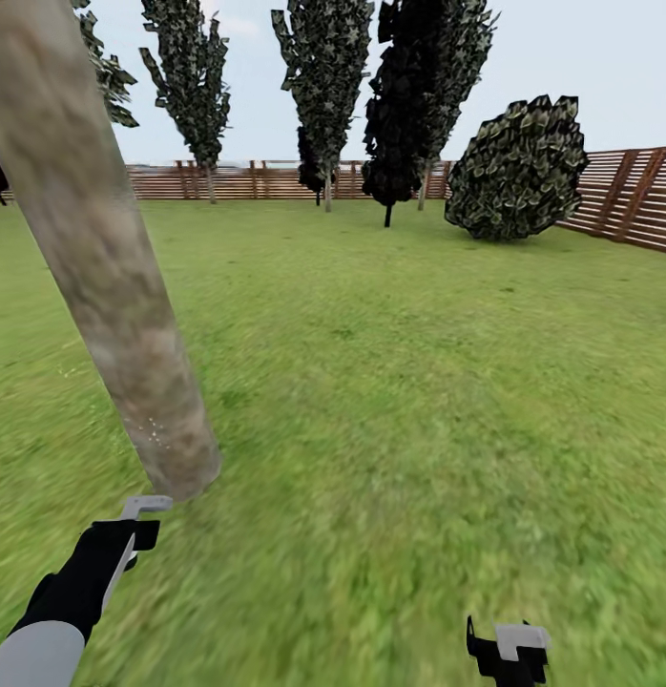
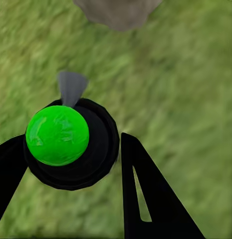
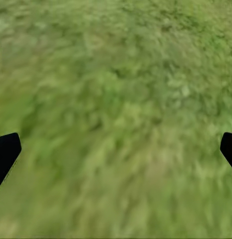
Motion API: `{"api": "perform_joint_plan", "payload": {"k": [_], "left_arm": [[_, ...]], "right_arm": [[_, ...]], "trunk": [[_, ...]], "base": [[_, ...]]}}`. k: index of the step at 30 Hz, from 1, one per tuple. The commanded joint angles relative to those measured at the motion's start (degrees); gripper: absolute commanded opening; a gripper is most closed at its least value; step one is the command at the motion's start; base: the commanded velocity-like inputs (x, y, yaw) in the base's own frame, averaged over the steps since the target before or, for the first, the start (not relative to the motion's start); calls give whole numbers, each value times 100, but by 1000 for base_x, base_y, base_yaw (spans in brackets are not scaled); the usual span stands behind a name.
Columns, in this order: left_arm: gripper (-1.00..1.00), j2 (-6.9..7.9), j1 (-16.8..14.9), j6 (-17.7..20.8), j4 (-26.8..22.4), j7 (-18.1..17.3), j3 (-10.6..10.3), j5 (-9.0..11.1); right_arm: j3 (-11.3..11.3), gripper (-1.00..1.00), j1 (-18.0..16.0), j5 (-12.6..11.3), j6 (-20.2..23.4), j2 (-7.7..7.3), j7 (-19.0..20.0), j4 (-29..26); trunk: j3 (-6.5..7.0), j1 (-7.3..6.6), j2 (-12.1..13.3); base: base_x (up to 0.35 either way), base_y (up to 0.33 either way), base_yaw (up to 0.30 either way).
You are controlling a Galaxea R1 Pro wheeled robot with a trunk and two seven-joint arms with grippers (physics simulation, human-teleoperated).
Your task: In the garden, pick up the pesticide atomizer on the floor and spray pesticide onto both trees until each tree trunk is fully covered.
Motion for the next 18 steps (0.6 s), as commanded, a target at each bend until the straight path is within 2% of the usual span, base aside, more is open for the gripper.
{"api": "perform_joint_plan", "payload": {"k": [1,5,8,11,12,13,15,18], "left_arm": [[-100,4,0,0,0,-1,15,1],[-100,49,-26,-13,-3,-16,354,154],[-100,78,-20,-22,-11,-44,417,182],[-100,0,-57,-17,-9,-101,325,178],[-100,-12,-66,-13,-9,-104,236,176],[-100,-20,-70,-11,-12,-106,62,177],[-100,-27,-80,1,-19,-111,-116,177],[-100,-68,-137,7,-25,-115,-212,183]], "right_arm": [[0,100,0,0,0,0,0,0],[-1,100,0,0,0,0,0,0],[-1,100,0,0,-2,0,2,0],[-1,100,0,0,-1,0,7,0],[-1,100,0,0,-2,0,8,0],[-1,100,0,0,-2,0,8,0],[-1,100,0,0,0,0,9,0],[-1,100,0,0,1,-3,9,0]], "trunk": [[0,0,0],[0,0,0],[0,0,0],[0,0,0],[0,0,0],[0,0,0],[0,0,0],[0,0,0]], "base": [[215,-205,277],[243,-152,278],[76,-28,278],[3,-1,278],[1,0,278],[0,0,269],[0,0,177],[0,0,49]]}}
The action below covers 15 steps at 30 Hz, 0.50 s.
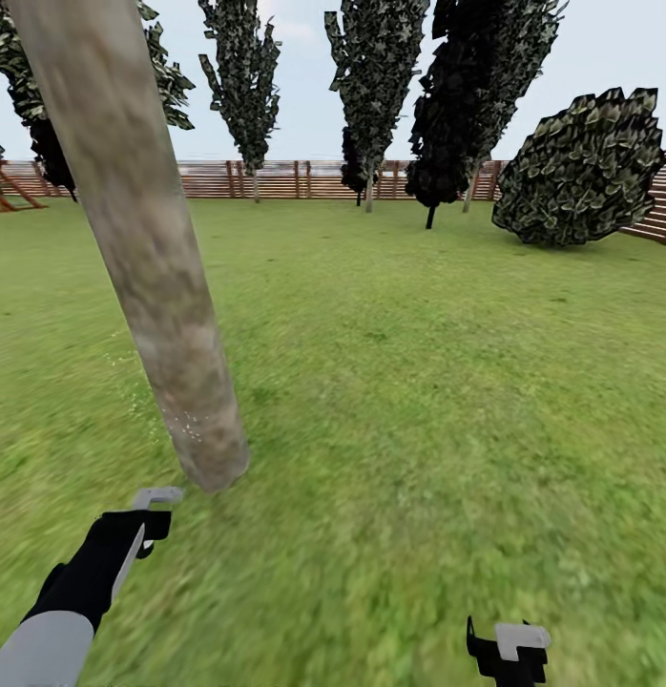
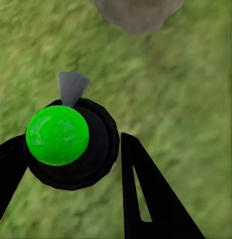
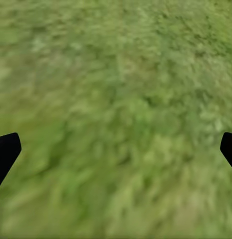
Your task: In the garden, pick up the pesticide atomizer on the floor and spray pesticide onto both trees until each tree trunk is fully covered.
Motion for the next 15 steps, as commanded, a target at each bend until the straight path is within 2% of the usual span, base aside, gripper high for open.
{"api": "perform_joint_plan", "payload": {"k": [1,3,4,6,8,9,10,13,14,15], "left_arm": [[-100,-13,-94,5,-1,-13,-12,-8],[-100,-11,-261,18,-1,-158,-26,-11],[-100,27,-449,57,4,-450,-26,-28],[-100,83,-571,68,6,-573,-26,-60],[-100,228,-604,74,7,-608,-22,-68],[-100,407,-614,79,7,-634,-16,-41],[-100,513,-618,80,7,-649,-18,-26],[-100,490,-620,74,1,-660,-38,-18],[-100,296,-625,75,-4,-706,-157,-27],[-100,198,-634,79,-21,-731,-229,-37]], "right_arm": [[1,100,0,0,1,-3,0,3],[1,100,0,0,2,-10,0,4],[1,100,0,0,1,-15,0,3],[1,100,0,0,2,-21,0,2],[1,100,0,0,3,-23,0,1],[1,100,0,0,3,-20,0,1],[1,100,0,0,3,-17,0,1],[1,100,0,0,3,-15,0,1],[1,100,0,0,4,-15,0,2],[1,100,0,0,5,-15,0,4]], "trunk": [[0,0,0],[0,0,0],[0,0,0],[0,0,0],[0,0,0],[0,0,0],[0,0,0],[0,0,0],[0,0,0],[0,0,0]], "base": [[0,0,13],[0,0,6],[0,0,1],[0,0,0],[0,0,0],[0,0,0],[0,0,0],[0,0,0],[0,0,0],[0,0,0]]}}
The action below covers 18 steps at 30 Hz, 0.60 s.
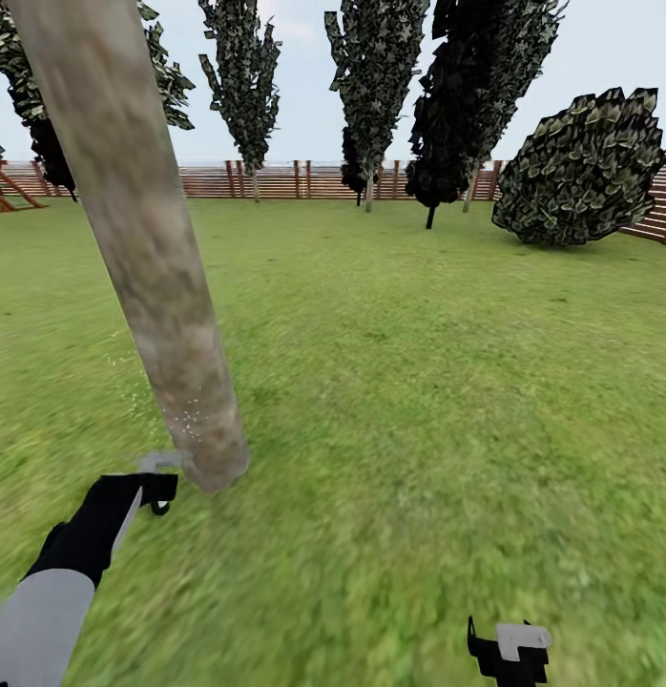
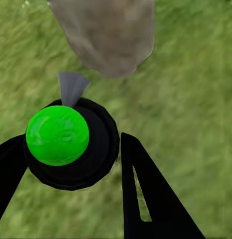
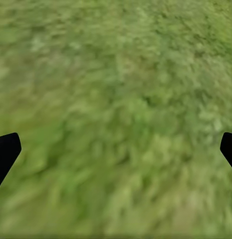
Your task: In the garden, pick up the pesticide atomizer on the floor and spray pesticide onto both trees until each tree trunk is fully covered.
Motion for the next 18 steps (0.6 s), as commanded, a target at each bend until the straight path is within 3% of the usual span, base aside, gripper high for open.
{"api": "perform_joint_plan", "payload": {"k": [1,4,9,12,13,15,18], "left_arm": [[-100,-53,-22,2,-61,-12,-37,-63],[-100,-23,-86,15,-179,-73,-54,-48],[-100,403,-244,27,-194,-479,-27,-48],[-100,363,-258,32,-212,-543,-58,-45],[-100,318,-264,42,-232,-550,-64,-43],[-100,72,-276,214,-461,-558,-92,-49],[-100,3,-279,502,-825,-561,-111,-46]], "right_arm": [[1,100,0,1,3,0,0,0],[1,100,0,1,6,0,0,-2],[1,100,0,1,7,0,1,-4],[1,100,0,1,7,0,0,-4],[1,100,0,1,7,0,0,-2],[1,100,0,1,7,0,0,-2],[1,100,0,1,7,0,1,-1]], "trunk": [[0,0,0],[0,0,0],[0,0,0],[0,0,0],[0,0,0],[0,0,0],[0,0,0]], "base": [[0,0,0],[0,0,0],[0,0,0],[0,0,0],[0,0,0],[0,0,0],[0,0,0]]}}
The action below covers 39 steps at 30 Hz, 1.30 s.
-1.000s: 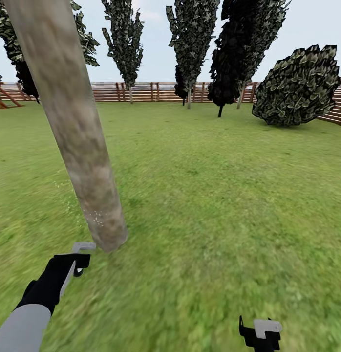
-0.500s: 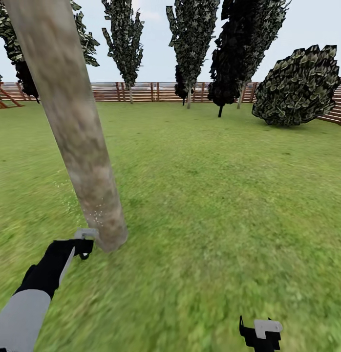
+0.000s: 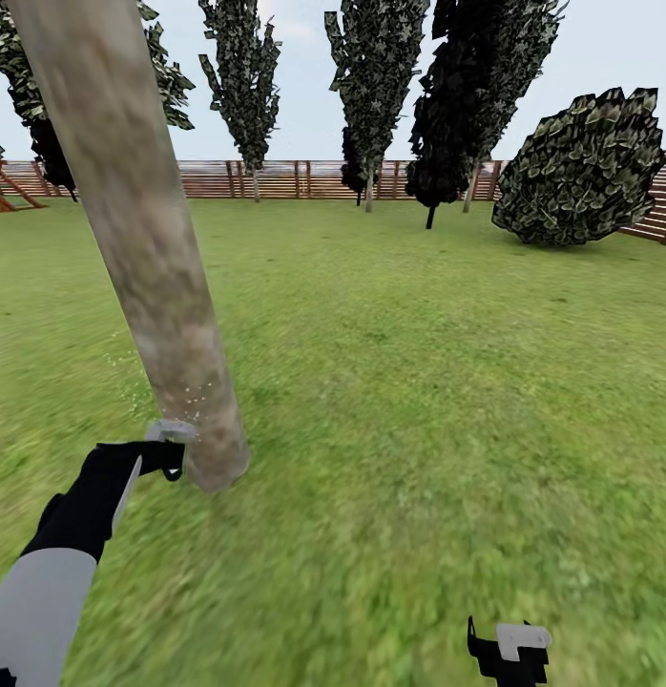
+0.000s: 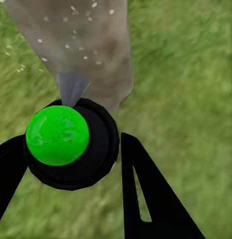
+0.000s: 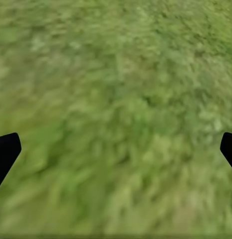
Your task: In the garden, pick up the pesticide atomizer on the floor and spray pesticide onto both trees until each tree trunk is fully covered.
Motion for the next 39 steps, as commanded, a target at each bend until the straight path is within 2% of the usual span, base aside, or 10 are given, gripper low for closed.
{"api": "perform_joint_plan", "payload": {"k": [1,8,15,17,21,24,29,33,36,39], "left_arm": [[-100,39,0,51,-62,-6,15,-9],[-100,833,6,76,-24,-50,173,46],[-100,500,-32,88,-118,-605,113,2],[-100,567,-284,93,-56,-614,155,-26],[-100,1156,-467,102,-13,-624,181,7],[-100,1138,-448,103,-86,-625,128,7],[-100,684,-499,602,-502,-625,72,9],[-100,860,-444,699,-514,-628,110,-49],[-100,1306,-389,634,-102,-604,80,-92],[-100,1126,-339,624,-15,-601,26,-73]], "right_arm": [[0,100,0,0,0,0,-1,4],[0,100,0,0,0,0,2,2],[0,100,0,0,0,0,5,1],[0,100,0,0,0,0,3,0],[0,100,0,0,0,0,4,1],[0,100,0,0,0,0,5,-2],[0,100,0,0,0,0,8,5],[0,100,0,0,0,0,8,5],[0,100,0,0,1,5,8,7],[0,100,0,0,0,2,8,5]], "trunk": [[0,0,0],[0,0,0],[0,0,0],[0,0,0],[0,0,0],[0,0,0],[0,0,0],[0,0,0],[0,0,0],[0,0,0]], "base": [[0,0,0],[0,0,0],[0,0,0],[0,0,0],[0,0,0],[0,0,0],[0,0,0],[0,0,0],[0,0,0],[0,0,0]]}}
